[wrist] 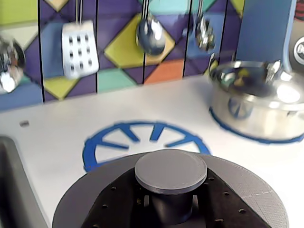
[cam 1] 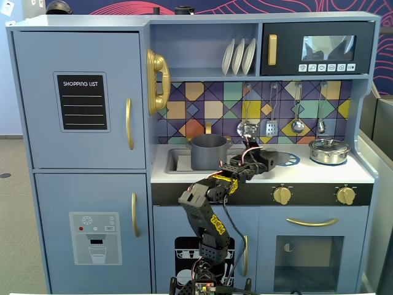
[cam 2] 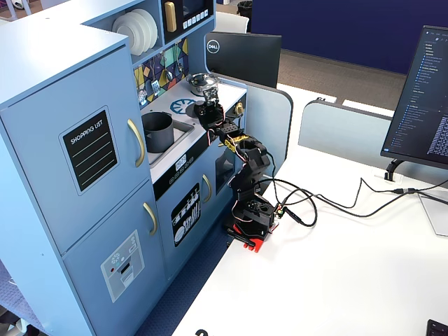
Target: Take off the lid from the gray recipient and place it on the counter
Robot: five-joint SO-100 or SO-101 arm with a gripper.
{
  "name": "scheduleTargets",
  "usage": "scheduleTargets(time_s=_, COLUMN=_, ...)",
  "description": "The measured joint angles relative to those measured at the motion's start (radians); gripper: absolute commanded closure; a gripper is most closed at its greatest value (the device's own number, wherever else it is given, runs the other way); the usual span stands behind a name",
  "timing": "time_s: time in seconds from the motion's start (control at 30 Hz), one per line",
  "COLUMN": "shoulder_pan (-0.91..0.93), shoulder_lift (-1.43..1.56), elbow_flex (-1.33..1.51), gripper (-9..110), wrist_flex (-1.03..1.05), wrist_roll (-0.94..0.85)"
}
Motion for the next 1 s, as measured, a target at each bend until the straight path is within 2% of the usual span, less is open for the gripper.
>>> scheduleTargets(time_s=0.37, shoulder_pan=-0.002, shoulder_lift=-0.195, elbow_flex=-0.017, gripper=102, wrist_flex=-0.106, wrist_roll=-0.002)
scheduleTargets(time_s=0.4, shoulder_pan=-0.002, shoulder_lift=-0.198, elbow_flex=-0.018, gripper=100, wrist_flex=-0.112, wrist_roll=-0.005)
scheduleTargets(time_s=0.5, shoulder_pan=-0.002, shoulder_lift=-0.199, elbow_flex=-0.018, gripper=81, wrist_flex=-0.118, wrist_roll=-0.008)
scheduleTargets(time_s=0.6, shoulder_pan=0.012, shoulder_lift=-0.199, elbow_flex=-0.018, gripper=76, wrist_flex=-0.118, wrist_roll=-0.009)
scheduleTargets(time_s=0.87, shoulder_pan=0.044, shoulder_lift=-0.124, elbow_flex=-0.005, gripper=77, wrist_flex=-0.112, wrist_roll=0.017)
scheduleTargets(time_s=1.0, shoulder_pan=0.012, shoulder_lift=0.044, elbow_flex=0.0, gripper=85, wrist_flex=0.009, wrist_roll=0.057)
